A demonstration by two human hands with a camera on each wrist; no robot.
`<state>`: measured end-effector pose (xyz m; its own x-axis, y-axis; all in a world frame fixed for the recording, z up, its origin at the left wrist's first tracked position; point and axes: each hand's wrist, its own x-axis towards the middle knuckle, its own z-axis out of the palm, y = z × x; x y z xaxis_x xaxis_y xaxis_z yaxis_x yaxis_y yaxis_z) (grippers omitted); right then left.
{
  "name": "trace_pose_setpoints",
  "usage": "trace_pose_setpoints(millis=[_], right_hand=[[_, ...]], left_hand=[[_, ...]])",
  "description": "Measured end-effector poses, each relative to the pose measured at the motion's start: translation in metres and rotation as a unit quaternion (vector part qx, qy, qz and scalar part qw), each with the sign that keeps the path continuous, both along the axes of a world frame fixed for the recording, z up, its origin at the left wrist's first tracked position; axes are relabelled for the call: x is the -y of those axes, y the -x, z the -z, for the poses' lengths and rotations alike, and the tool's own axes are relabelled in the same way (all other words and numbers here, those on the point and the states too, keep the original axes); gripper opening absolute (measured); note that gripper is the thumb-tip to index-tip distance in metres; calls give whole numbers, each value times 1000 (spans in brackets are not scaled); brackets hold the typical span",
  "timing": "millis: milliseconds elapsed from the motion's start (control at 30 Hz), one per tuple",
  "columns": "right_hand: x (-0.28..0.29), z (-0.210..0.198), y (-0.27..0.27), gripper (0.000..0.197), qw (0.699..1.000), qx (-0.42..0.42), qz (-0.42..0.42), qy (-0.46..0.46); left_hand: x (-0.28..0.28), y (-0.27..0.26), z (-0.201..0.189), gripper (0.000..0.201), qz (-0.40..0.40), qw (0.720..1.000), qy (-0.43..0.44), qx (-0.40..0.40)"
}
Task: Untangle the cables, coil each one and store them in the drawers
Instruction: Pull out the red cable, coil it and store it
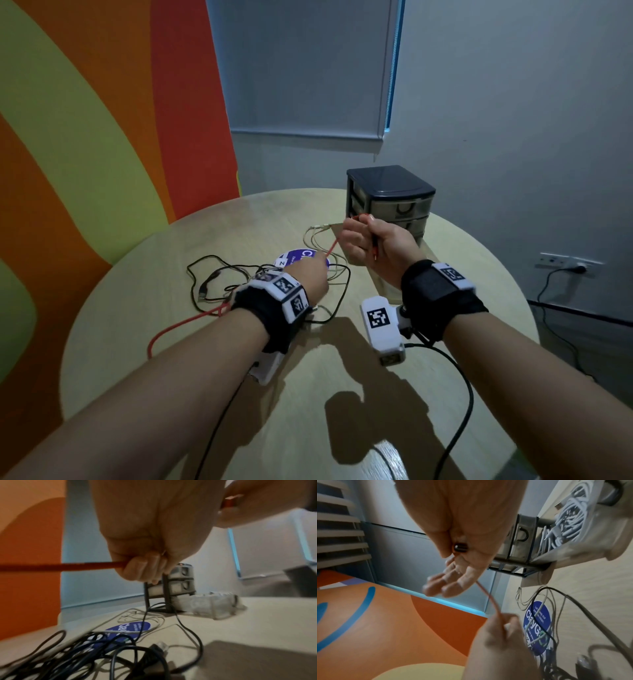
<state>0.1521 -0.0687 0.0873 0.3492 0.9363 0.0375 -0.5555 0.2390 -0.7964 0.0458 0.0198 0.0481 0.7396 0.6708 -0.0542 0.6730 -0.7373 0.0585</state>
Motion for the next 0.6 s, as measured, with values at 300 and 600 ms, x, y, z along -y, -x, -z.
trace_pose_setpoints(millis=[300,600], right_hand=[[-8,27,7,17,949,287,46,122],[16,26,0,32,929,328,-42,167]], left_hand=[[25,-5,-32,24,190,981,-27,33],[1,3,-56,27,156,954,112,229]])
